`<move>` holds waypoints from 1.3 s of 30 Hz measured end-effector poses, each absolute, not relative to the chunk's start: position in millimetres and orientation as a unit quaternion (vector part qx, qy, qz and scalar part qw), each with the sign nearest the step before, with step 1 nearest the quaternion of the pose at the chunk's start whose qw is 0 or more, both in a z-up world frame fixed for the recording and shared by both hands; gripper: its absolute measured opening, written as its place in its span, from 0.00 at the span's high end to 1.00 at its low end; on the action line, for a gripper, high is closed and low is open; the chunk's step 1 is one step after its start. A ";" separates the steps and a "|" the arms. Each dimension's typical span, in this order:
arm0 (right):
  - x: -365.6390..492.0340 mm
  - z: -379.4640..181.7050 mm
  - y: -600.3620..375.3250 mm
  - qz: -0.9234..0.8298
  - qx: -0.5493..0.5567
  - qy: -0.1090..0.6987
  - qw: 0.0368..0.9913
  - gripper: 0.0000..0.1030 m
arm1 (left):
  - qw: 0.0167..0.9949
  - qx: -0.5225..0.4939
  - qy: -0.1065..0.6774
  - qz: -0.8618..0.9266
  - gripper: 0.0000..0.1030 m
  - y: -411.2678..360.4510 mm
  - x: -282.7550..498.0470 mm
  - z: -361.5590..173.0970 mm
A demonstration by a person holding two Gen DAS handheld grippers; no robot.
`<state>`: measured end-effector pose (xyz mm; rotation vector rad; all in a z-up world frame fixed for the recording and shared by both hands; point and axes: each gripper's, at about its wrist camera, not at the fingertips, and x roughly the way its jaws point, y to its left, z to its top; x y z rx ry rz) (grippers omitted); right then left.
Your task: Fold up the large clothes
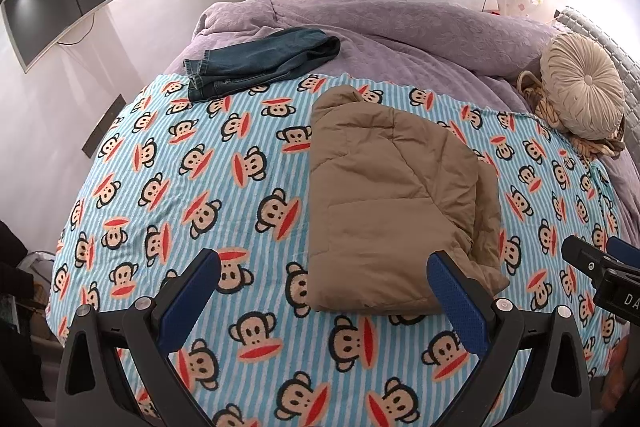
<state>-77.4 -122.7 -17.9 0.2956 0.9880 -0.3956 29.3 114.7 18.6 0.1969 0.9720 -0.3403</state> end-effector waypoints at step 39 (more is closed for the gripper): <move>-75.1 -17.8 -125.0 -0.185 0.139 0.472 0.851 0.00 | 0.866 0.100 0.464 -0.160 0.00 114.4 32.0 15.1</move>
